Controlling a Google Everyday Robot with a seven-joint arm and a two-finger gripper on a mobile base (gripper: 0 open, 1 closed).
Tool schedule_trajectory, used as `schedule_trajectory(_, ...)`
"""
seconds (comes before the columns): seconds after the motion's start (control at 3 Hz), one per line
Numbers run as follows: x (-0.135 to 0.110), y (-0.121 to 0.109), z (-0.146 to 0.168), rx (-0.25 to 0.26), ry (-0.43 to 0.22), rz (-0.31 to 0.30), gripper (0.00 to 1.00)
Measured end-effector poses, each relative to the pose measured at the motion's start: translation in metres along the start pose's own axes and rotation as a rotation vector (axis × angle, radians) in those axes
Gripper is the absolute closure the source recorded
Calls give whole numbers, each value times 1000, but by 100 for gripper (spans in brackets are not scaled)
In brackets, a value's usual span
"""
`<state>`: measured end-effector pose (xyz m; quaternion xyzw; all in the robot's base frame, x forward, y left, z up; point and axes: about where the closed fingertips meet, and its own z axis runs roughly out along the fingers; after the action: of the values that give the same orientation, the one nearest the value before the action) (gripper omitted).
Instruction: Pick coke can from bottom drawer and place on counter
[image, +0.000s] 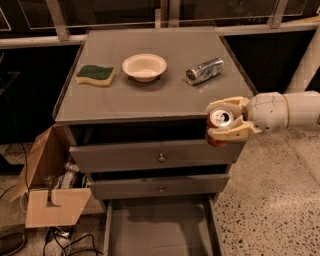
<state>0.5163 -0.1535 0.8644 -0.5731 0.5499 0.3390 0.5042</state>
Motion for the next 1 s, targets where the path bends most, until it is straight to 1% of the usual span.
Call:
schedule_trajectory(0.33,-13,-9,4,-6,-22,-10,100)
schedule_trajectory(0.67,-38,-28,-5,0,-7,-31,100)
schedule_trajectory(1.0,-63,-47,-17,23,17,-64,100)
